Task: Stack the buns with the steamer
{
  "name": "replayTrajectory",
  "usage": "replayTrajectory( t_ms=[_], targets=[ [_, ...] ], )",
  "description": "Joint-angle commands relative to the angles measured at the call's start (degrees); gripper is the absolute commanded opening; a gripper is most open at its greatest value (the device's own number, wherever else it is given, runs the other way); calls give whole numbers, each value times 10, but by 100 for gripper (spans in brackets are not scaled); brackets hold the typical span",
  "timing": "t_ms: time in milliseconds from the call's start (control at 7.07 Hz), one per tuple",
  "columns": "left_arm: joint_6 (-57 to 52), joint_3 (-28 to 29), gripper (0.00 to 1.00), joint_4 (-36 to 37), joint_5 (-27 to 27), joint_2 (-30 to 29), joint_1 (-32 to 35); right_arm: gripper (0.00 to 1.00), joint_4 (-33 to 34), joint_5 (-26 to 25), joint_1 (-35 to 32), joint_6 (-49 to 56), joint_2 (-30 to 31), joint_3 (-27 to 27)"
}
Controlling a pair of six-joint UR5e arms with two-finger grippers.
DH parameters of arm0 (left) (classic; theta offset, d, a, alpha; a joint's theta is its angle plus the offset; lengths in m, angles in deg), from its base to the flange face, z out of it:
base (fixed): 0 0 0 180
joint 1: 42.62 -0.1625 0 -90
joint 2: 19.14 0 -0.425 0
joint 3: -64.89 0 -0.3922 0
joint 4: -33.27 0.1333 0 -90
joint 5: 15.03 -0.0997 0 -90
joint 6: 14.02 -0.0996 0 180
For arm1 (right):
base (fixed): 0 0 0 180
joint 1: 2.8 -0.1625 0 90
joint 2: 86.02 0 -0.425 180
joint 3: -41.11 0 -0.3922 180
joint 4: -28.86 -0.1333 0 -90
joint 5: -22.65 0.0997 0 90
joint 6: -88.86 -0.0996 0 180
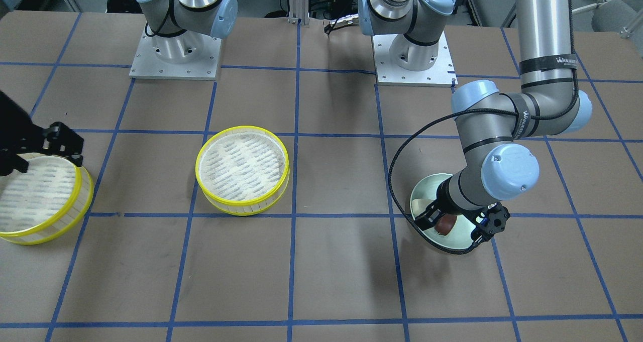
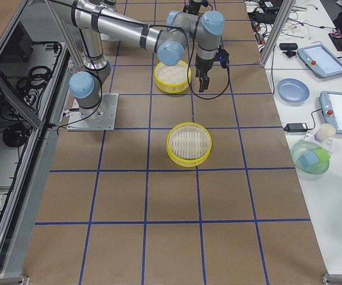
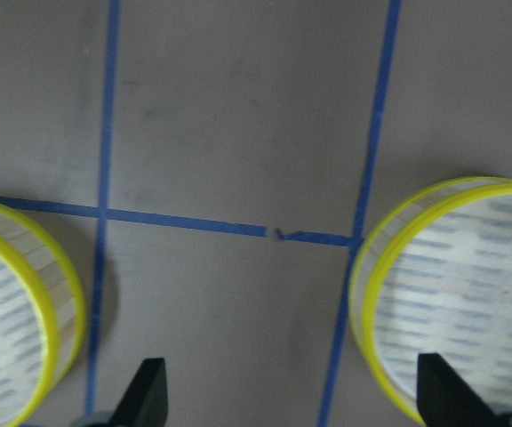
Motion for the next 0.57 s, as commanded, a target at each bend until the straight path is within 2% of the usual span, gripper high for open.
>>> replayTrajectory(
  t_ms=[0,141,424],
  targets=[
    [10,-1,53,-7,1,-18,1,99,114,-13,104,201,-86,0],
    [19,-2,38,-19,1,-19,0,99,155,-12,138,258,-119,0],
    [14,1,0,-51,25,-18,1,96,210,-5,186,356,-172,0]
  ],
)
